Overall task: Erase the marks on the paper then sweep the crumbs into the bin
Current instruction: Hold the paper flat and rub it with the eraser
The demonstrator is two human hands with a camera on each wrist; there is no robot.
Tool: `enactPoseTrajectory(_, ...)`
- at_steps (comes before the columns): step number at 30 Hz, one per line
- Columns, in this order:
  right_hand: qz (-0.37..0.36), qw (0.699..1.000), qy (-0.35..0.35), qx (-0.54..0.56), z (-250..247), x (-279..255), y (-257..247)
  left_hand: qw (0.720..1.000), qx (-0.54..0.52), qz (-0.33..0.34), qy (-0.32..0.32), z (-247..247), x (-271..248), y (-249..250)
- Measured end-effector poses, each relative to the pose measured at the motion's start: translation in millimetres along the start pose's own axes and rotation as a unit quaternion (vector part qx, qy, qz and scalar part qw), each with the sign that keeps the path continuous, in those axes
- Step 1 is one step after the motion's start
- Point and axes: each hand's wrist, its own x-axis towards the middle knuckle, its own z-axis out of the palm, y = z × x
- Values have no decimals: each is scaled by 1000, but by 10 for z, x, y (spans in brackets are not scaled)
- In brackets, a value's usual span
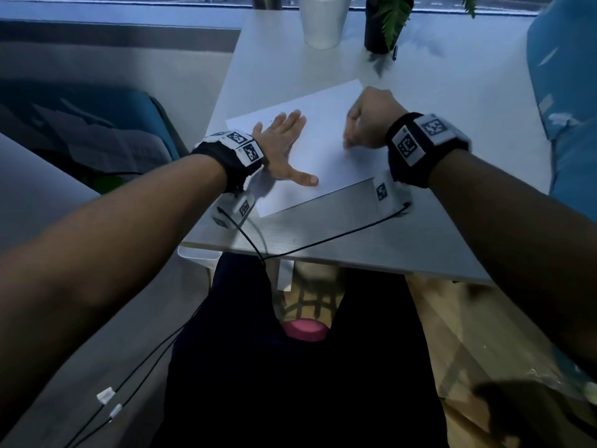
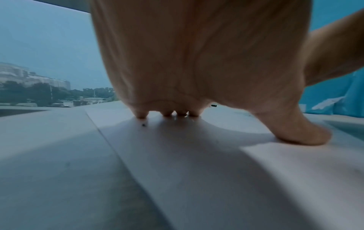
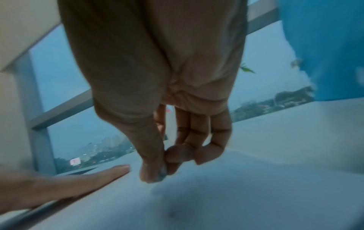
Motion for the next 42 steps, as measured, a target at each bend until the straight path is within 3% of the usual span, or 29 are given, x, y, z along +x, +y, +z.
enactPoseTrajectory(4, -86, 995, -18, 55, 131, 92, -364, 999, -14, -34, -10, -13, 31, -26)
enactPoseTrajectory(9, -37, 995, 28, 85, 129, 237, -440, 999, -22, -45, -15, -19, 60, -47)
enactPoseTrajectory(13, -115, 991, -55, 34, 281, 98, -469, 999, -25, -38, -14, -13, 110, -88)
enactPoseTrajectory(15, -86, 994, -61, 26, 167, 160, -433, 999, -16, -42, -20, -24, 113, -67)
enactPoseTrajectory(17, -46, 998, -15, 45, 83, 238, -391, 999, -9, -44, -24, -31, 125, -43)
enactPoseTrajectory(19, -83, 996, -3, 20, 191, 206, -475, 999, -20, -41, -22, -29, 131, -57)
enactPoseTrajectory(21, -125, 992, -36, -11, 304, 134, -502, 999, -27, -37, -14, -10, 136, -87)
enactPoseTrajectory(25, -37, 998, 17, 43, 146, 269, -311, 999, -13, -46, -21, -13, 128, -36)
enactPoseTrajectory(26, -54, 998, 30, 33, 192, 229, -357, 999, -17, -47, -20, -11, 129, -36)
enactPoseTrajectory(29, -111, 993, -37, -9, 330, 93, -497, 999, -26, -45, -10, 6, 139, -71)
enactPoseTrajectory(33, -1, 998, 33, 52, 136, 263, -321, 999, -14, -47, -17, -12, 114, -15)
enactPoseTrajectory(34, -25, 997, 47, 47, 192, 228, -370, 999, -18, -46, -17, -10, 117, -21)
enactPoseTrajectory(37, -92, 996, -14, 6, 353, 93, -517, 999, -23, -41, -14, -12, 131, -69)
enactPoseTrajectory(40, -12, 997, 25, 71, 203, 249, -309, 999, -13, -42, -27, -16, 120, -46)
enactPoseTrajectory(42, -34, 996, 56, 67, 251, 211, -340, 999, -12, -40, -22, -4, 130, -48)
